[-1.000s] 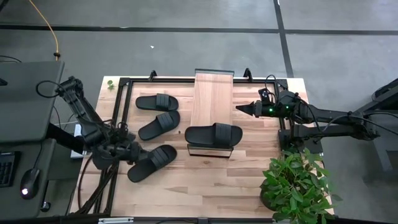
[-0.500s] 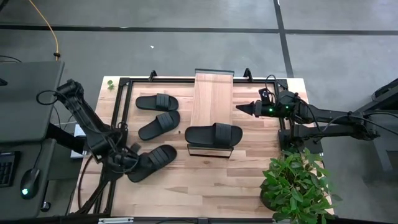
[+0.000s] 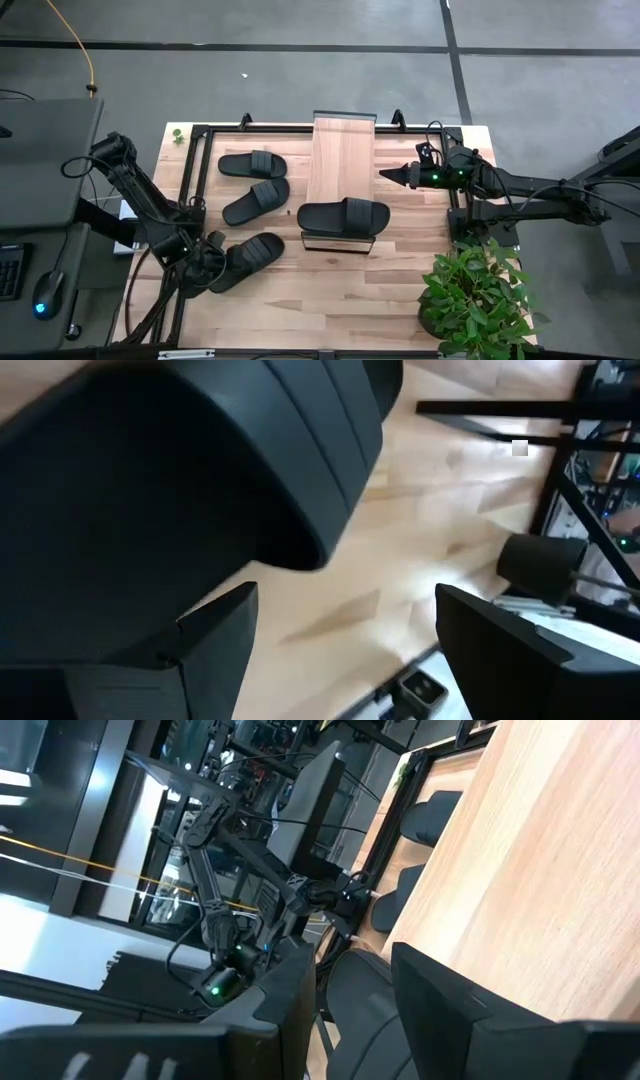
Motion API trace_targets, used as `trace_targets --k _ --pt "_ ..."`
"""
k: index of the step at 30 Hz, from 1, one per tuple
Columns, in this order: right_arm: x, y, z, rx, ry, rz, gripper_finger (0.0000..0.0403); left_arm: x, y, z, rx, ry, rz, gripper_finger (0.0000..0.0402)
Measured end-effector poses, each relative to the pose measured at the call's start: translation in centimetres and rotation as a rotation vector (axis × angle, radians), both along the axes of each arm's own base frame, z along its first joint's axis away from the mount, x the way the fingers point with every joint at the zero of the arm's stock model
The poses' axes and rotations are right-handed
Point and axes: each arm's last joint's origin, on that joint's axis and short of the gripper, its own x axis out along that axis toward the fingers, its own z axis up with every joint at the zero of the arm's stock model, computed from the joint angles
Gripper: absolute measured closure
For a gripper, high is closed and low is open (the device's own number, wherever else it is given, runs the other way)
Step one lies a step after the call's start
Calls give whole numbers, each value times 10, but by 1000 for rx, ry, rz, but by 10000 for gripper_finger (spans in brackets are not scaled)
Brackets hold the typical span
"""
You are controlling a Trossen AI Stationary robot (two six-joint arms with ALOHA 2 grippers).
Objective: Pick and place slides into the shelf
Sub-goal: Put the black slide on the shelf
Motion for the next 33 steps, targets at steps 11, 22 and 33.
trace_targets --k 11,22,33 --pt "0 0 0 22 -5 -4 277 19 17 -10 66 43 108 117" --pt "0 0 1 29 -12 -5 277 30 28 -11 88 77 96 117" --pt "0 0 1 45 -17 -8 277 28 30 -12 113 91 106 208"
